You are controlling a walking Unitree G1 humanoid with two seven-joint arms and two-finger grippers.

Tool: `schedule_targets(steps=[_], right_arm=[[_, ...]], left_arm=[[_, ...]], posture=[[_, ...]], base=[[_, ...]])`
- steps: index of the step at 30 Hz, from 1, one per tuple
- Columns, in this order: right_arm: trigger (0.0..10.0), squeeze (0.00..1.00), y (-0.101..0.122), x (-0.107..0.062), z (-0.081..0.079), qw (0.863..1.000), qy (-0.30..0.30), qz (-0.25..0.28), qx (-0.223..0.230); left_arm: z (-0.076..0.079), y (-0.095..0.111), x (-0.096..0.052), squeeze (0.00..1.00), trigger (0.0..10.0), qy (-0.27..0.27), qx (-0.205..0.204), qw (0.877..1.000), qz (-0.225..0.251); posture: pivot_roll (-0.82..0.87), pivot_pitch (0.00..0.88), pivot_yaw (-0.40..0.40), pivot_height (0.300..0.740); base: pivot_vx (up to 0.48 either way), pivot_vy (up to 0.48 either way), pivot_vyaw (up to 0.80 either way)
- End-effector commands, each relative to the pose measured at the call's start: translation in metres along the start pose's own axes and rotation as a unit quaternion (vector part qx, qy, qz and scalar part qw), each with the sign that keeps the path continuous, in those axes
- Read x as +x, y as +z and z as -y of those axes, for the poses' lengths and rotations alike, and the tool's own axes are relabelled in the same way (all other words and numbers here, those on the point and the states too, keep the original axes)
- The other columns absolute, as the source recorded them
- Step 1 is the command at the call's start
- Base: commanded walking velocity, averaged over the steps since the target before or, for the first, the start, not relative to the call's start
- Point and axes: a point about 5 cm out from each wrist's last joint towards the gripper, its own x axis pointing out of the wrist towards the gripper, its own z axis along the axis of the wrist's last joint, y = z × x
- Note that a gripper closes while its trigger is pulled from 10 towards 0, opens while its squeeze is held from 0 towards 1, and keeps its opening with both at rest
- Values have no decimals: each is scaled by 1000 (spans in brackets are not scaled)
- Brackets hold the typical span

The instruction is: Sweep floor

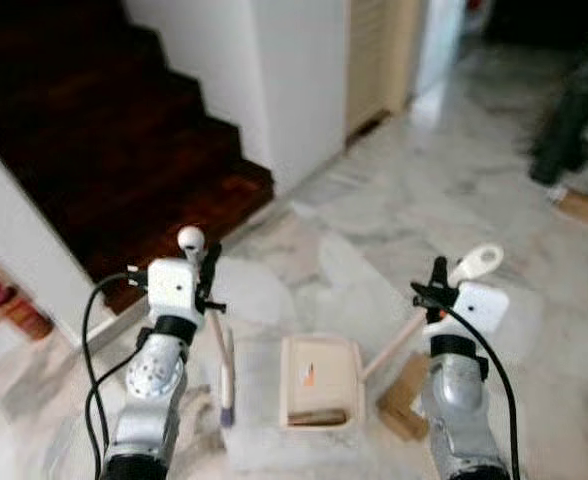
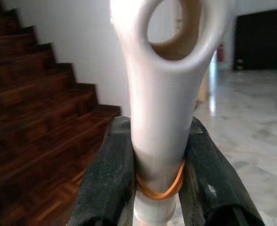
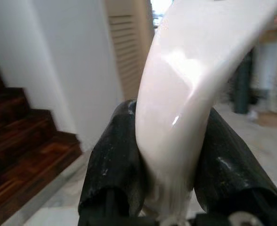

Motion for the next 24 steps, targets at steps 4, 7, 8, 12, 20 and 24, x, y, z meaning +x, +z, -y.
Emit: schedule_targets(steps=[4,7,8,12,20,24], right_arm=[[10000,0,14,7,-10,999,16,30,7],[10000,0,14,7,-11,999,19,29,9],[10000,0,14,7,-11,999,20,29,10],[10000,0,14,8,-12,999,22,28,12],[10000,0,14,10,-13,999,28,24,23],[10000,0,13,10,-14,999,32,20,21]], left_arm=[[-7,4,0,0,10000,14,7,1000,15],[-7,3,-1,0,10000,16,8,1000,14],[-7,3,-2,0,10000,16,8,1000,13],[-7,1,-3,0,10000,18,7,1000,10],[-6,-1,-3,0,10000,25,0,1000,1],[-6,-2,-4,0,10000,26,-2,1000,-2]], posture=[[47,0,36,740],[48,0,34,740],[48,0,33,740],[48,0,33,740],[52,0,28,740],[53,0,28,740]], base=[[0,0,794],[0,0,794],[0,0,794],[0,0,344],[0,0,0],[0,136,0]])
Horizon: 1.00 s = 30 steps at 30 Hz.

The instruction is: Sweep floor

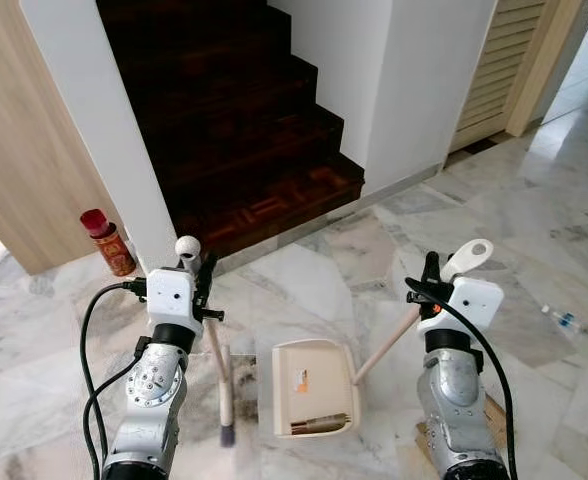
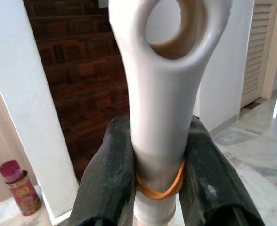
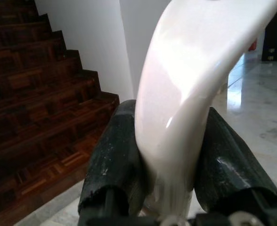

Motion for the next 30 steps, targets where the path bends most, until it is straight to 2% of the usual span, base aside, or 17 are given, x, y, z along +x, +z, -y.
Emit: schedule_targets(steps=[1,3,8,22,27,30], right_arm=[[10000,0,10,7,-6,1000,6,20,10],[10000,0,10,7,-7,1000,8,21,-1],[10000,0,10,7,-8,1000,11,22,0],[10000,0,9,7,-10,1000,12,17,3],[10000,0,9,8,-11,1000,15,16,3],[10000,0,9,8,-11,1000,13,16,11]], left_arm=[[-3,7,4,0,10000,5,2,1000,16],[-3,7,4,0,10000,4,2,1000,15],[-2,8,4,0,10000,4,2,1000,15],[-2,8,5,0,10000,3,0,1000,15],[-1,8,5,0,10000,3,-1,1000,15],[-1,9,5,0,10000,3,-1,1000,15]], posture=[[53,0,28,740],[55,0,29,740],[56,0,31,740],[59,0,32,740],[60,0,33,740],[61,0,34,740]], base=[[0,274,0],[0,277,0],[0,279,800],[0,273,0],[0,268,616],[0,266,0]])
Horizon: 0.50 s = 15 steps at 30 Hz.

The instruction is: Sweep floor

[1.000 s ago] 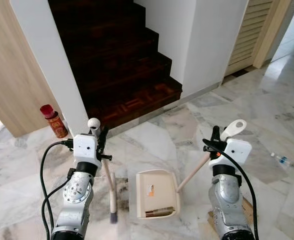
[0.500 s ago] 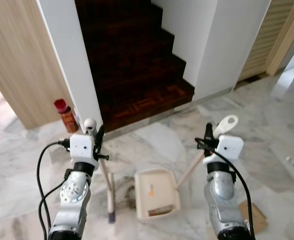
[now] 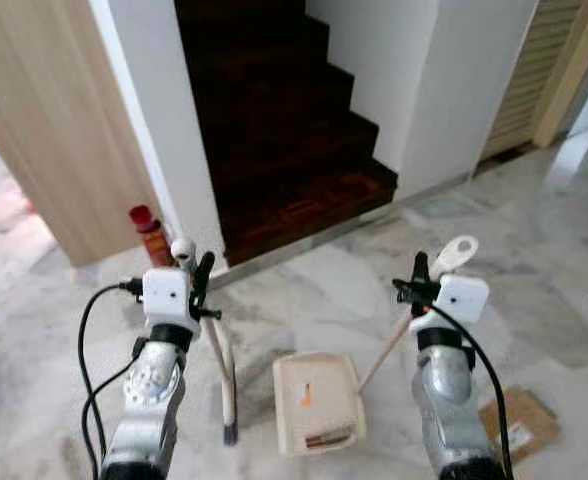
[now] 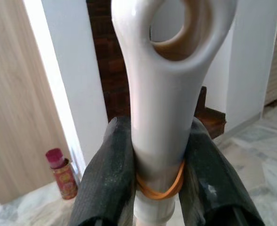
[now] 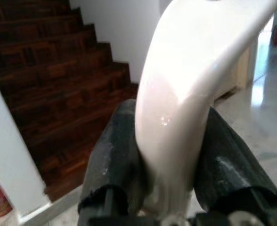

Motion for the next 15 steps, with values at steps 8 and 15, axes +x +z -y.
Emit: schedule_targets(steps=[8,15], right_arm=[[10000,0,13,7,-11,999,15,29,10],[10000,0,13,7,-12,999,17,29,8]], left_arm=[[-6,9,4,0,10000,7,3,1000,21],[-6,10,4,0,10000,7,4,1000,21]], posture=[[64,0,34,740],[67,0,34,740]], base=[[0,269,0],[0,267,154]])
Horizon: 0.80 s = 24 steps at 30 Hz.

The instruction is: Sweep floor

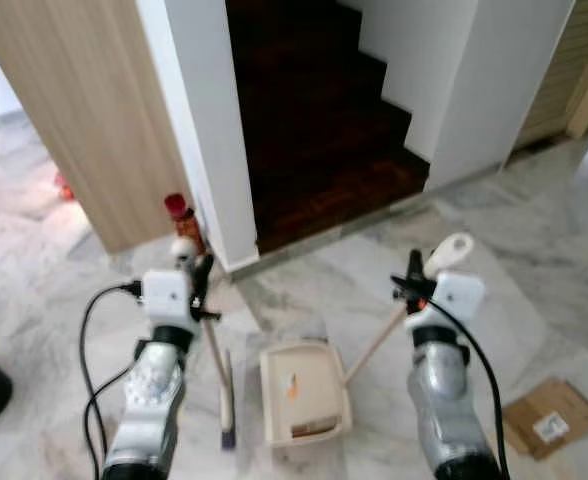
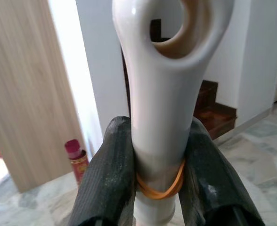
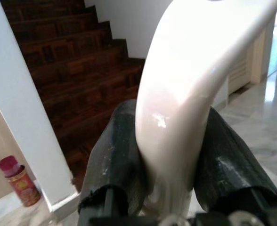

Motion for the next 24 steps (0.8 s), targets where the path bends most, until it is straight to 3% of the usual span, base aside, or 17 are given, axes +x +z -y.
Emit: schedule_targets(steps=[1,4,13,24], right_arm=[[10000,0,11,6,-8,1000,10,26,4],[10000,0,11,6,-8,1000,11,25,4],[10000,0,11,6,-10,1000,14,25,6],[10000,0,10,5,-11,1000,18,23,10]], left_arm=[[-8,11,4,0,10000,9,9,1000,25],[-8,11,4,0,10000,9,9,1000,24],[-8,11,4,0,10000,7,9,1000,22],[-7,11,4,0,10000,4,10,1000,22]], posture=[[67,0,34,740],[67,0,35,740],[65,0,38,740],[64,0,40,740]], base=[[0,266,538],[0,265,800],[0,265,0],[0,261,490]])
